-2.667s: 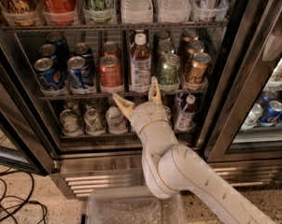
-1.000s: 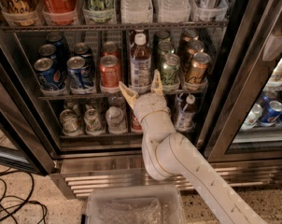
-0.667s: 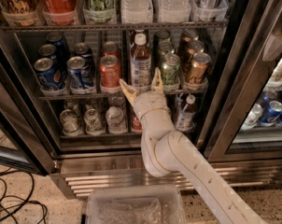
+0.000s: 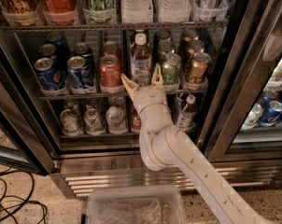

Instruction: Pick blue plastic bottle from middle shelf of fridge

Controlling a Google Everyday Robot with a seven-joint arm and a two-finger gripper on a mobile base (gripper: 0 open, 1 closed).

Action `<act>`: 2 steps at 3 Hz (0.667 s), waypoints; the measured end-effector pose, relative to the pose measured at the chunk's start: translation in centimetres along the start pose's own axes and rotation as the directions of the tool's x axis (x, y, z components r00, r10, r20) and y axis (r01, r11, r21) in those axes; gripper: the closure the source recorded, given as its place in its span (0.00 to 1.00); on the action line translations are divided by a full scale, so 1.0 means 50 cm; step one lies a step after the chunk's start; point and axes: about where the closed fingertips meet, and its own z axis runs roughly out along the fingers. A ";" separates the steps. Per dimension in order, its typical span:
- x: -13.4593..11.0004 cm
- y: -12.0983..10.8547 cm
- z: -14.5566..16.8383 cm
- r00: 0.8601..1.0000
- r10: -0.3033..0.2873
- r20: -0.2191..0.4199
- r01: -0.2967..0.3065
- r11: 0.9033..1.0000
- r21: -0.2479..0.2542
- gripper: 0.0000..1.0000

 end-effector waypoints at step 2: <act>0.008 -0.002 0.024 1.000 -0.020 -0.008 0.020 1.000 0.018 0.40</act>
Offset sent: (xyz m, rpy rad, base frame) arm 0.0187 0.0000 -0.0031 -0.0264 0.0027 -0.0360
